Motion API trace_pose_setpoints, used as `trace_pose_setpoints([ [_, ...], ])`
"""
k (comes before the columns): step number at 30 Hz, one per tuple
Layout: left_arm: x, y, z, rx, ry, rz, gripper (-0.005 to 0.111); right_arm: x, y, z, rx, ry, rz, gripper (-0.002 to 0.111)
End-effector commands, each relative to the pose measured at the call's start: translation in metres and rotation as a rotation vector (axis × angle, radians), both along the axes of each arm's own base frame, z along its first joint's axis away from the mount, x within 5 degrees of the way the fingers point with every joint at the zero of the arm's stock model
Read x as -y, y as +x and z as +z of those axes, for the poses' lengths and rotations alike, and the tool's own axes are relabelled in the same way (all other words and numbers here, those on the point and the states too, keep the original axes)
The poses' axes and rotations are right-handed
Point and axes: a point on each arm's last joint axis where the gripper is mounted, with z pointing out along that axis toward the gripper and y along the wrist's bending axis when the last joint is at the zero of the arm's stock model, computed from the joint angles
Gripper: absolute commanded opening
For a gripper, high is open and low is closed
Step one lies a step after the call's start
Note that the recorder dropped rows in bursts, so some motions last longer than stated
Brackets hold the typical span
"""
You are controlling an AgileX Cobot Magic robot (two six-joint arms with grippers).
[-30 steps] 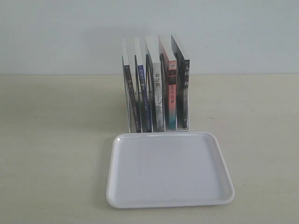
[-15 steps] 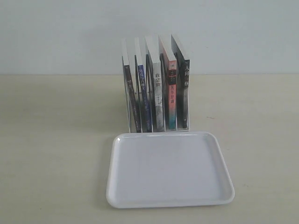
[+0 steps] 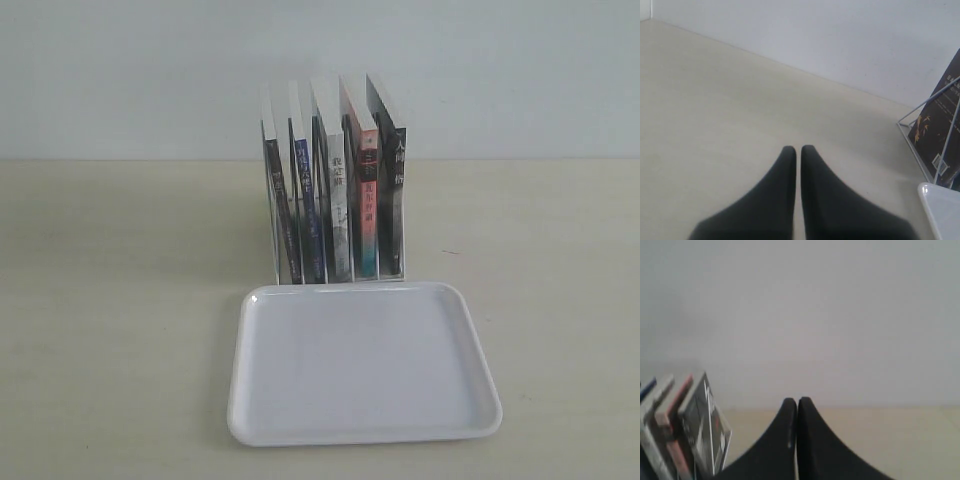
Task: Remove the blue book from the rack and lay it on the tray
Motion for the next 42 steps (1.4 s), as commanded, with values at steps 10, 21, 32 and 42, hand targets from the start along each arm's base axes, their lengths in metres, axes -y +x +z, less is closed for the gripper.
trace_pose_setpoints([
  [10,0.0,0.0,0.0,0.012,0.005,0.0,0.004,-0.001,0.101,-0.024,-0.255,-0.012,-0.024,0.0],
  [21,0.0,0.0,0.0,0.012,0.005,0.0,0.004,-0.006,0.13,-0.039,-0.253,0.226,-0.055,0.0],
  [32,0.0,0.0,0.0,0.012,0.005,0.0,0.004,-0.125,0.187,-0.012,-0.37,-0.135,0.375,0.02],
  [42,0.0,0.0,0.0,0.012,0.005,0.0,0.004,-0.153,0.241,-0.002,-0.695,-0.075,0.357,0.043],
])
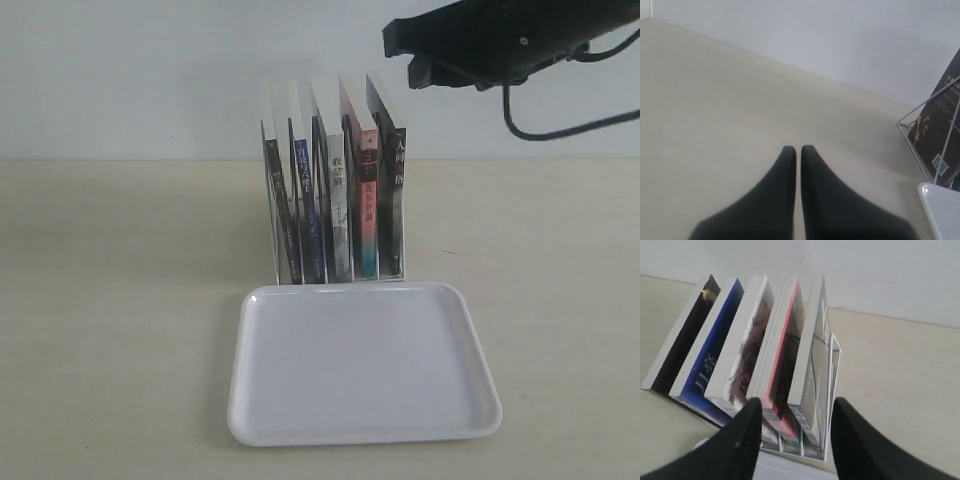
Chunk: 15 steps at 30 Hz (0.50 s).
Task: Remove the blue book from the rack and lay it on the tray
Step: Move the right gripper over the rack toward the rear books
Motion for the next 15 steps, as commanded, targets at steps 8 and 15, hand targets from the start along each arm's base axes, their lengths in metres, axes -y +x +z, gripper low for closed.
trace_pose_setpoints([
  [8,0.0,0.0,0.0,0.012,0.005,0.0,0.004,-0.017,0.03,0.003,-0.169,-0.031,0.0,0.043],
  [15,0.0,0.0,0.0,0.012,0.005,0.0,0.004,-0.023,0.041,-0.02,-0.238,-0.042,-0.006,0.043],
])
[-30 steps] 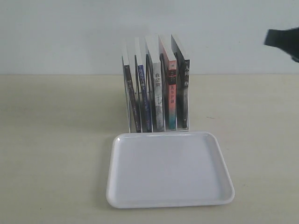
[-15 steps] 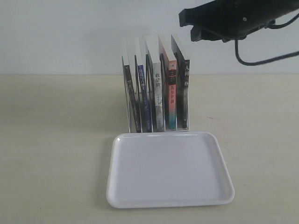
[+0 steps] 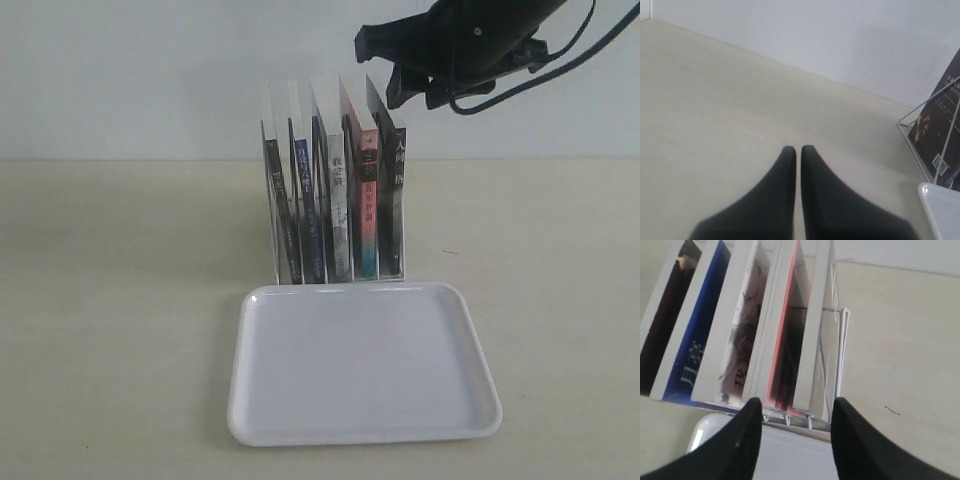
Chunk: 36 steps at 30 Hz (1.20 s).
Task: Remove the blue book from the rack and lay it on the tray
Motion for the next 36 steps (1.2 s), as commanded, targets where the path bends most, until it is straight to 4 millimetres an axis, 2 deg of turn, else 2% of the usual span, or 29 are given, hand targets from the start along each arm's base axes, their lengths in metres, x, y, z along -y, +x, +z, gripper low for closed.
trace_pose_setpoints([
  [1,0.0,0.0,0.0,0.012,0.005,0.0,0.004,-0.005,0.005,-0.011,-0.043,0.012,-0.001,0.043],
  [8,0.0,0.0,0.0,0.012,0.005,0.0,0.004,-0.01,0.015,-0.027,-0.046,0.013,-0.007,0.043],
  [22,0.0,0.0,0.0,0.012,0.005,0.0,0.004,-0.009,0.027,-0.038,0.008,-0.019,-0.02,0.043],
  [33,0.0,0.0,0.0,0.012,0.005,0.0,0.004,-0.015,0.039,-0.057,0.005,-0.001,-0.042,0.043],
  [35,0.0,0.0,0.0,0.012,0.005,0.0,0.004,-0.015,0.04,-0.06,0.004,0.001,-0.045,0.039],
  [36,0.0,0.0,0.0,0.012,0.005,0.0,0.004,-0.015,0.04,-0.061,0.001,0.003,-0.048,0.033],
])
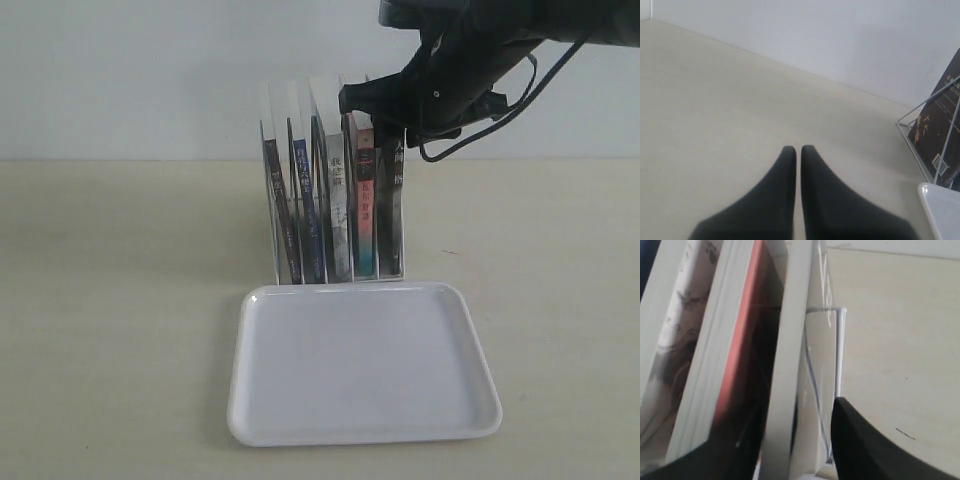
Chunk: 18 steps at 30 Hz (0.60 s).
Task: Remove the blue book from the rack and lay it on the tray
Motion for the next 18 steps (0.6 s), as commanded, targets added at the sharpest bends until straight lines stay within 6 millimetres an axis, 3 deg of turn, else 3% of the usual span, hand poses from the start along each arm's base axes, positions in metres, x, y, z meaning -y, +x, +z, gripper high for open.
trace_pose_setpoints([
  [1,0.0,0.0,0.0,0.012,0.005,0.0,0.004,-0.001,0.003,-0.001,0.017,0.009,-0.01,0.024],
  [3,0.0,0.0,0.0,0.012,0.005,0.0,0.004,-0.001,0.003,0.0,0.021,0.011,-0.01,0.004],
  [4,0.0,0.0,0.0,0.012,0.005,0.0,0.004,-0.001,0.003,0.0,0.021,0.009,-0.01,0.0],
  [12,0.0,0.0,0.0,0.012,0.005,0.0,0.004,0.001,0.001,0.007,0.037,0.009,-0.008,0.0],
  [18,0.0,0.0,0.0,0.012,0.005,0.0,0.004,0.003,-0.001,0.046,0.082,0.003,0.0,0.0],
])
